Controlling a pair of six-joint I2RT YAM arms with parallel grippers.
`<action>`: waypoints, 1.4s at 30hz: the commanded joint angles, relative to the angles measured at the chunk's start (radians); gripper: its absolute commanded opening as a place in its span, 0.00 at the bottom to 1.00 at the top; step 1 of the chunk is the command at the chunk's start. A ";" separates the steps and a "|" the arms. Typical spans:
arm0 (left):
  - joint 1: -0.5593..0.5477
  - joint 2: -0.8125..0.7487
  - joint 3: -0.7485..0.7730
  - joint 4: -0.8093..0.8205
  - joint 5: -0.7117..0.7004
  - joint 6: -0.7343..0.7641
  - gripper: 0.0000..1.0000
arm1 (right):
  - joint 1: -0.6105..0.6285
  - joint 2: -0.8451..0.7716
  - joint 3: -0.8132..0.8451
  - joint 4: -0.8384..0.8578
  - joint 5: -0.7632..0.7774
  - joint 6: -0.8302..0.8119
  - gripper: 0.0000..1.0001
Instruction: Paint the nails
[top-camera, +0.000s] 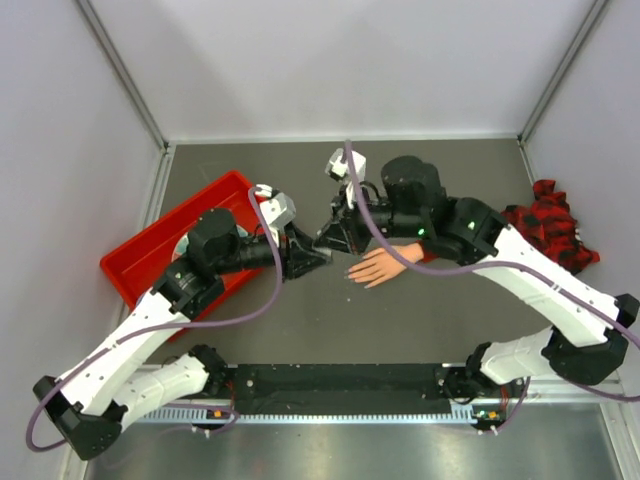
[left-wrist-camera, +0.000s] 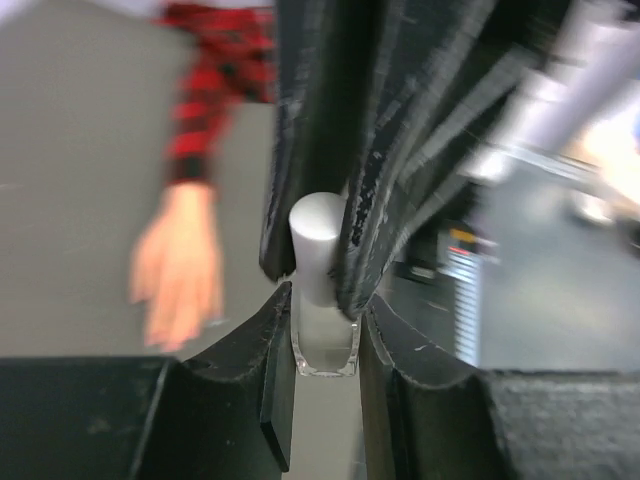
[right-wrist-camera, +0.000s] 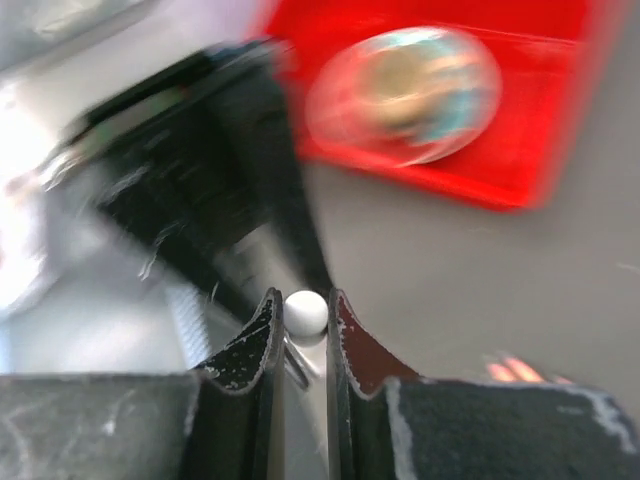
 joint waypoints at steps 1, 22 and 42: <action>0.000 -0.023 -0.007 0.152 -0.694 0.057 0.00 | 0.172 0.008 -0.038 0.013 0.858 0.258 0.00; 0.003 -0.019 0.023 -0.065 0.156 0.202 0.00 | -0.017 -0.109 -0.007 -0.042 0.009 -0.040 0.67; 0.005 0.054 0.043 0.073 0.406 0.069 0.00 | -0.032 -0.061 -0.055 0.021 -0.333 -0.057 0.22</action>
